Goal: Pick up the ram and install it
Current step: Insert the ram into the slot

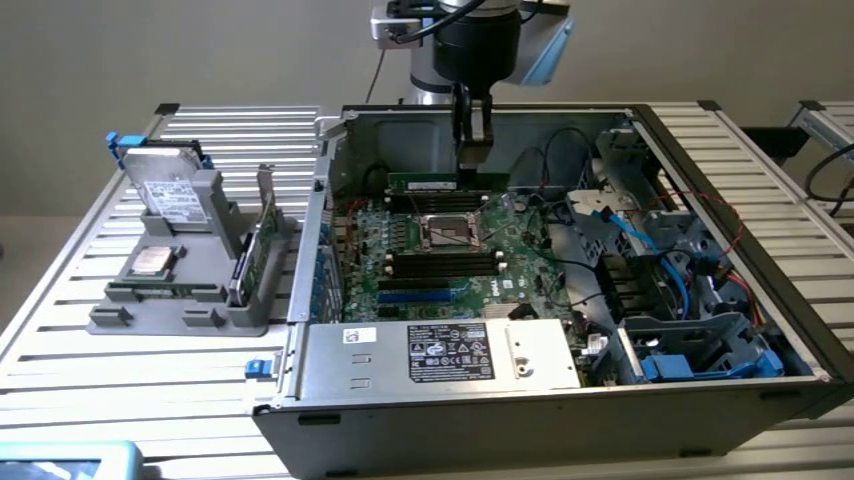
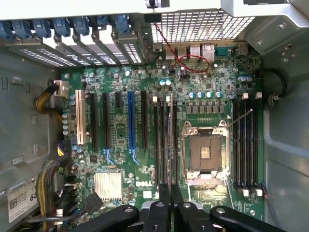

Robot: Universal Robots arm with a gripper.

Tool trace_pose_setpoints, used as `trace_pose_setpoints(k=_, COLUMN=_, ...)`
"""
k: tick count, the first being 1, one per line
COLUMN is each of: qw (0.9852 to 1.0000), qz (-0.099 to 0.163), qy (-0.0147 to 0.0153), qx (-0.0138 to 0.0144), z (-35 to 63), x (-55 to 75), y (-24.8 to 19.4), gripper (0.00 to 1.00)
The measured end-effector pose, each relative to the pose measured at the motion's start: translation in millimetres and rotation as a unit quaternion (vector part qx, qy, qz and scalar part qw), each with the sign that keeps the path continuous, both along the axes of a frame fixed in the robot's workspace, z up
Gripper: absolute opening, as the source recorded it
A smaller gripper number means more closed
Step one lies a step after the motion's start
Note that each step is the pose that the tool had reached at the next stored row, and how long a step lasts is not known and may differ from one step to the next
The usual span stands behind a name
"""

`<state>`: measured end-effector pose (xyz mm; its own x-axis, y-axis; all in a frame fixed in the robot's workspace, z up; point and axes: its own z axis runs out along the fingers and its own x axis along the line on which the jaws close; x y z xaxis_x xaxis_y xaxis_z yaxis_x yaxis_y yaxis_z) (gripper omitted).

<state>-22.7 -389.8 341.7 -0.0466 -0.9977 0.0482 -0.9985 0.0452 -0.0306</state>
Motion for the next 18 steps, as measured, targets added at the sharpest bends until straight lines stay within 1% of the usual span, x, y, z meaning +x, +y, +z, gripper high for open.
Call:
trace_pose_setpoints(k=1, qw=1.0, qz=0.0, qy=0.0, qx=-0.0019, z=-0.4, x=0.1, y=0.6, gripper=0.13)
trace_pose_setpoints(k=2, qw=1.0, qz=0.0, qy=0.0, qx=-0.0022, z=-0.5, x=0.1, y=0.7, gripper=0.13)
trace_pose_setpoints(k=5, qw=1.0, qz=0.0, qy=0.0, qx=-0.0022, z=-0.5, x=0.1, y=0.8, gripper=0.13)
trace_pose_setpoints(k=9, qw=1.0, qz=0.0, qy=0.0, qx=-0.0022, z=-1.4, x=0.1, y=3.2, gripper=0.13)
trace_pose_setpoints(k=14, qw=1.0, qz=0.0, qy=-0.0001, qx=-0.0023, z=-7.0, x=0.1, y=3.7, gripper=0.13)
trace_pose_setpoints(k=16, qw=1.0, qz=0.0, qy=-0.0004, qx=-0.003, z=-10.0, x=0.1, y=3.7, gripper=0.13)
trace_pose_setpoints(k=18, qw=1.0, qz=0.0, qy=-0.0006, qx=-0.0044, z=-12.8, x=0.2, y=3.8, gripper=0.13)
